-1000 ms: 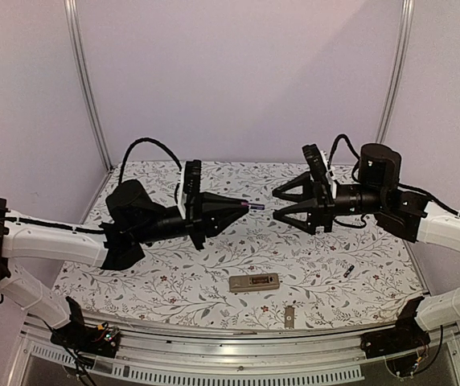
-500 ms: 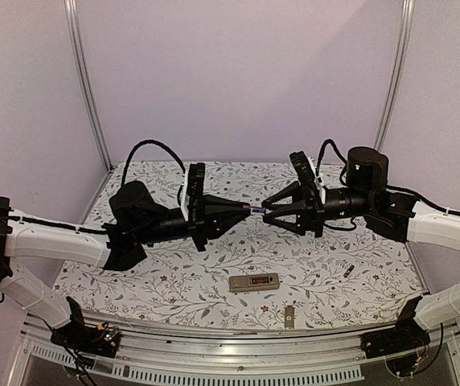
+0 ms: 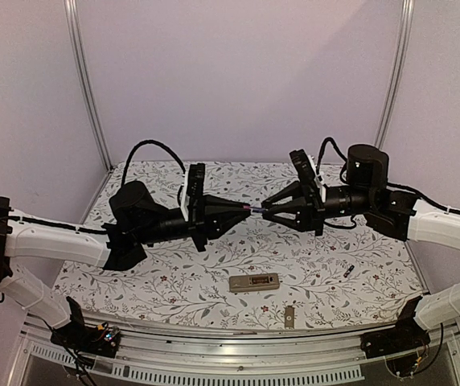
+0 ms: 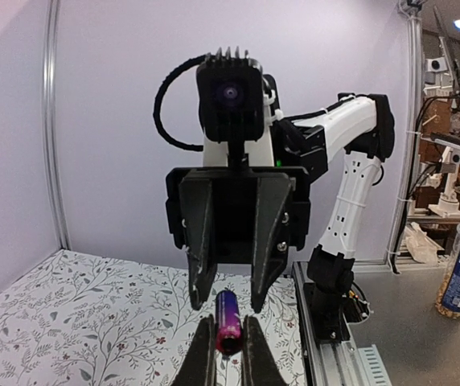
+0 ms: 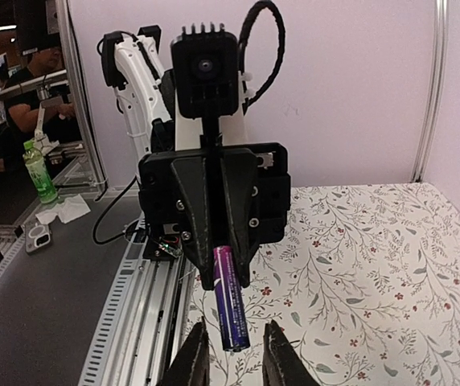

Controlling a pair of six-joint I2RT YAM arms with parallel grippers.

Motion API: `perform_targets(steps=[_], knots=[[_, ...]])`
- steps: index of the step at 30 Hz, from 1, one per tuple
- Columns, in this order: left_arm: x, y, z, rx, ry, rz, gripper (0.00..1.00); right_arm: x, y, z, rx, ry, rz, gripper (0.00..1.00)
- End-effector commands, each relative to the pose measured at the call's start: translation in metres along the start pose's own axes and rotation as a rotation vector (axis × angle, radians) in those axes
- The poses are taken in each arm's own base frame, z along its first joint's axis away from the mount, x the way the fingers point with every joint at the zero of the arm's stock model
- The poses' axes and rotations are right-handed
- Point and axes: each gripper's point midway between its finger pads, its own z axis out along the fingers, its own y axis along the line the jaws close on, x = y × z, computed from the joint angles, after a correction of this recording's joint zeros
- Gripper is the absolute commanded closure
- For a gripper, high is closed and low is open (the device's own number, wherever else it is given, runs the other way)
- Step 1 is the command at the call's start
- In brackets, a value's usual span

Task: Load the batteries into the remote control
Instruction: Pass from the left arm to the right

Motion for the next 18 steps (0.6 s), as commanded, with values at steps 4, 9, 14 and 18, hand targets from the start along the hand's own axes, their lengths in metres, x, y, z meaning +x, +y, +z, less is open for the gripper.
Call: perform_targets(steps=[4, 9, 14, 18], knots=[[-0.0045, 0.0010, 0.0019, 0.009, -0.010, 0.017, 1.00, -0.0010, -0.0031, 0.0027, 0.013, 0.017, 0.004, 0.77], [-0.0052, 0.0001, 0.0023, 0.013, -0.013, 0.019, 1.00, -0.0013, -0.0041, 0.0027, 0.018, 0.018, -0.001, 0.76], [-0.0033, -0.0005, 0.0045, 0.021, -0.007, 0.016, 1.00, -0.0010, -0.0044, 0.0040, 0.016, 0.020, -0.002, 0.83], [-0.0003, -0.0010, 0.0043, 0.021, -0.001, 0.014, 1.00, -0.0051, -0.0021, 0.0028, 0.014, 0.012, -0.018, 0.88]])
